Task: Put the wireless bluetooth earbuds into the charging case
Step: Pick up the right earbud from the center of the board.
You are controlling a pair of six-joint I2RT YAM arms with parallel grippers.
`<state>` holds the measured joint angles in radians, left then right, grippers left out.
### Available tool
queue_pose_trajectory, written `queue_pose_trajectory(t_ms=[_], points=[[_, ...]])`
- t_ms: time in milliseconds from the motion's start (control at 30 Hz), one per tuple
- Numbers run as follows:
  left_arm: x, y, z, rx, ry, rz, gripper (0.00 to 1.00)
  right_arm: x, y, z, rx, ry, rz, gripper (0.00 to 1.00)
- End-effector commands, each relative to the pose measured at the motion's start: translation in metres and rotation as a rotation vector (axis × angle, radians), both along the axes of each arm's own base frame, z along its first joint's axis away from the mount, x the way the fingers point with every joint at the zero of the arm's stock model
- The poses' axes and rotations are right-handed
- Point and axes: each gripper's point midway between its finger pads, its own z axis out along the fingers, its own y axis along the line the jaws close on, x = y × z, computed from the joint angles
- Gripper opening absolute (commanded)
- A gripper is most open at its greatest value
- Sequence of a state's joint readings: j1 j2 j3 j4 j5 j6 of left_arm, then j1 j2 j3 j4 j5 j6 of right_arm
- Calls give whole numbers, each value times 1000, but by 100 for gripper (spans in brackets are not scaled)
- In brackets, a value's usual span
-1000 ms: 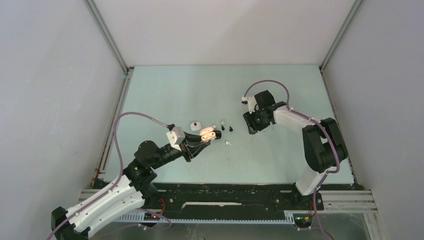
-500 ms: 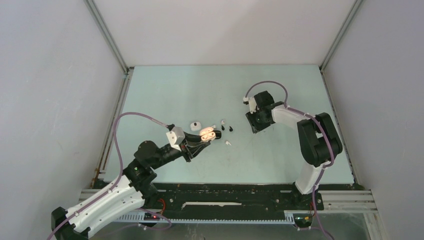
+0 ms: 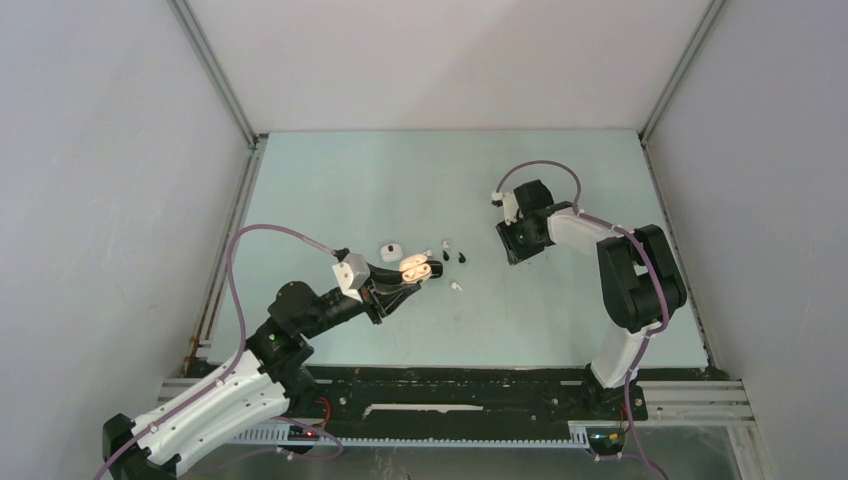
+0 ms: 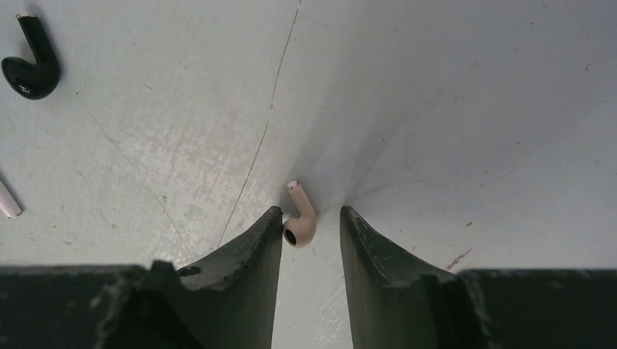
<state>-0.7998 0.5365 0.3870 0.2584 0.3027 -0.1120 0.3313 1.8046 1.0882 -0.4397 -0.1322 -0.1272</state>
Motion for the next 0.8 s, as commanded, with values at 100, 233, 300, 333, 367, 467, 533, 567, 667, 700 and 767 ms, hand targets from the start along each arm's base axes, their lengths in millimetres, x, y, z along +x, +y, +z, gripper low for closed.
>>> queue_pose_trajectory(t_ms=[100, 233, 300, 333, 367, 467, 533, 567, 667, 700, 767], points=[[-2, 1, 31, -42, -71, -11, 0, -4, -10, 0, -54, 23, -3, 39], [-2, 1, 31, -43, -70, -11, 0, -8, -12, 1, -57, 35, 0, 39], [-2, 1, 30, -41, -69, -11, 0, -10, -14, 1, -62, 41, 1, 39], [-2, 1, 31, -42, -70, -11, 0, -10, -15, 2, -61, 41, 0, 39], [-2, 1, 31, -43, -69, -11, 0, -10, -16, 2, -61, 41, -3, 39], [-2, 1, 30, -42, -68, -11, 0, -10, -19, 4, -59, 43, -8, 38], [-2, 0, 30, -43, -68, -13, 0, -9, -20, 4, -51, 41, -10, 36], [-2, 0, 30, -42, -67, -14, 0, -8, -20, 5, -49, 38, -5, 35], [-2, 0, 31, -43, -66, -16, 0, -8, -17, 3, -34, 41, 15, 31], [-3, -1, 30, -42, -65, -18, 0, -9, -14, 3, -29, 43, 27, 30], [-3, -1, 30, -42, -66, -17, 0, -11, -12, 0, -25, 55, 42, 29]])
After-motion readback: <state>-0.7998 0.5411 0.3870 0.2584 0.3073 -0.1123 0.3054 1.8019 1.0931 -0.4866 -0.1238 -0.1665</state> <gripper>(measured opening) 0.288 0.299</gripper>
